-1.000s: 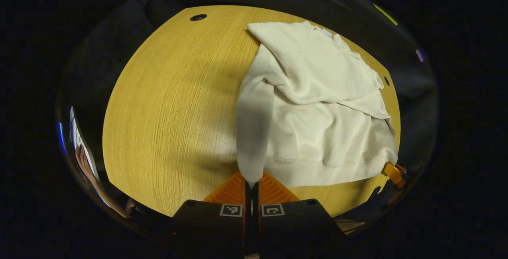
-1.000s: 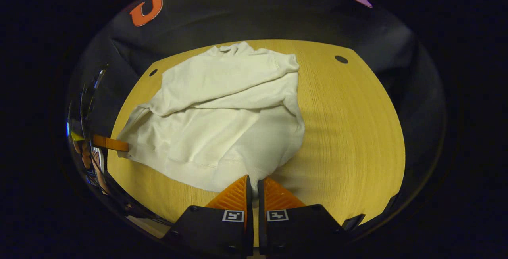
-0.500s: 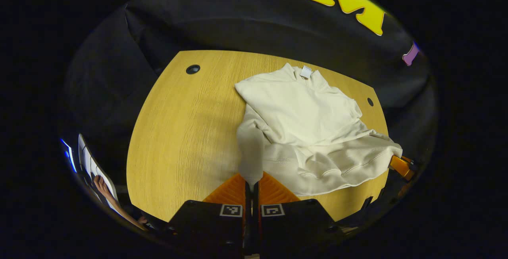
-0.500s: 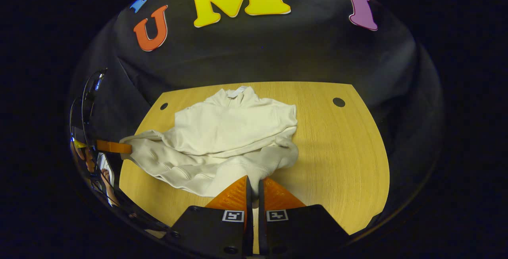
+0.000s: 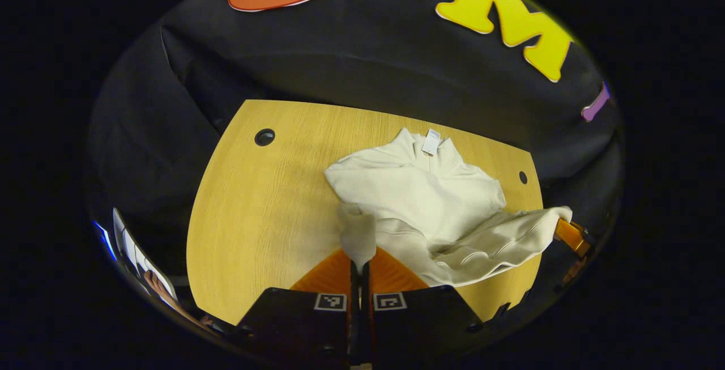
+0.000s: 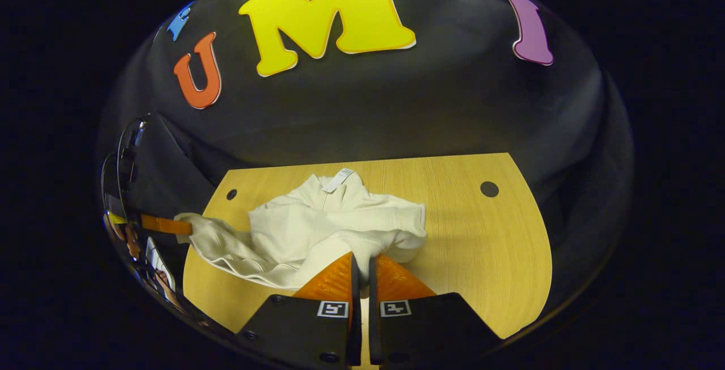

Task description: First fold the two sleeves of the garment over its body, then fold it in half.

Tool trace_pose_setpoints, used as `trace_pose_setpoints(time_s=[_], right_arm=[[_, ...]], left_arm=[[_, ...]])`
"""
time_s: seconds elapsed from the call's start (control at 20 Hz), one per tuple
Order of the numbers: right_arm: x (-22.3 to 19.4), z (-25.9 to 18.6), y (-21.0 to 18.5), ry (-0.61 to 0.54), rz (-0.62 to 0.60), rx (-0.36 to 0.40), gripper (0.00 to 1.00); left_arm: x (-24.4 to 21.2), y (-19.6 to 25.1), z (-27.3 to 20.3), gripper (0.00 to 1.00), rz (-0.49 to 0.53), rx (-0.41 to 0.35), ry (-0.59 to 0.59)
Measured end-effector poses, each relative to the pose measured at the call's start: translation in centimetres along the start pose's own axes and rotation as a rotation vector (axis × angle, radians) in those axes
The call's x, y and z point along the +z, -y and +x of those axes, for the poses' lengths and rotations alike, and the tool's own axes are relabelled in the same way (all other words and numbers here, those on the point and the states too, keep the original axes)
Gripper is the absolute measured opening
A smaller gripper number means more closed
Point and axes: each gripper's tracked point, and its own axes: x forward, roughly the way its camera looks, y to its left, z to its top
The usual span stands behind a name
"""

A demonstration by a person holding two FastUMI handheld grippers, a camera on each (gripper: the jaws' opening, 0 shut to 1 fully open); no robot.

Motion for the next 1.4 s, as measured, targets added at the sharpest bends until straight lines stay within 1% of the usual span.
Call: trace_pose_setpoints(time_s=[0.15,0.25,0.3,0.35,0.4,0.5,0.65,0.7,0.75,0.8,0.9,1.05,1.1,1.15,1.2,1.25,1.3,1.35,1.4], right_arm=[[2.4,4.4,0.9,-0.030,0.067,-0.002,0.05],[3.2,7.4,1.6,-0.052,0.117,-0.013,0.06],[3.4,9.0,1.8,-0.064,0.126,-0.020,0.05],[3.3,10.7,2.2,-0.083,0.122,-0.036,0.05],[3.1,12.4,2.5,-0.098,0.112,-0.052,0.05],[2.4,15.6,3.2,-0.133,0.079,-0.091,0.06],[1.1,19.8,3.8,-0.197,-0.020,-0.142,0.06],[0.6,20.6,3.9,-0.214,-0.046,-0.155,0.03],[0.3,21.9,3.7,-0.229,-0.071,-0.158,0.06],[-0.2,23.0,3.9,-0.241,-0.095,-0.168,0.06],[-0.9,24.7,3.8,-0.257,-0.105,-0.172,0.06],[-2.0,26.3,4.1,-0.280,-0.080,-0.181,0.06],[-2.3,26.4,4.3,-0.286,-0.070,-0.182,0.10],[-2.4,26.5,4.3,-0.283,-0.061,-0.181,0.08],[-2.1,26.6,4.2,-0.273,-0.049,-0.172,0.14],[-1.9,26.5,4.2,-0.262,-0.035,-0.167,0.14],[-1.7,26.3,4.1,-0.248,-0.013,-0.154,0.20],[-1.5,25.9,4.2,-0.237,0.008,-0.146,0.29],[-1.1,25.5,4.5,-0.222,0.025,-0.150,0.51]], left_arm=[[2.9,-0.5,3.2,0.03,-0.119,0.002,-0.028],[4.2,-0.6,5.7,0.03,-0.169,0.012,-0.046],[4.7,-0.4,7.4,0.00,-0.175,0.016,-0.055],[4.9,-0.3,8.7,0.00,-0.160,0.026,-0.071],[5.0,-0.3,10.1,0.03,-0.133,0.033,-0.083],[5.6,0.2,13.1,0.03,-0.064,0.041,-0.111],[6.0,0.6,16.3,0.03,0.036,0.047,-0.162],[6.0,0.8,17.2,0.03,0.069,0.056,-0.175],[6.2,1.0,18.0,0.03,0.096,0.064,-0.185],[6.3,1.1,18.4,0.03,0.119,0.069,-0.192],[6.3,1.1,19.6,0.03,0.149,0.076,-0.203],[5.9,1.3,21.1,0.03,0.166,0.078,-0.219],[5.9,1.5,21.5,0.03,0.171,0.068,-0.220],[5.9,1.6,21.8,0.03,0.178,0.064,-0.224],[5.8,1.8,22.0,0.04,0.187,0.054,-0.229],[5.9,1.6,22.0,0.05,0.208,0.059,-0.227],[6.4,1.5,21.6,0.17,0.218,0.064,-0.220],[6.7,1.2,21.3,0.23,0.221,0.074,-0.208],[6.9,0.9,20.9,0.42,0.220,0.088,-0.194]])
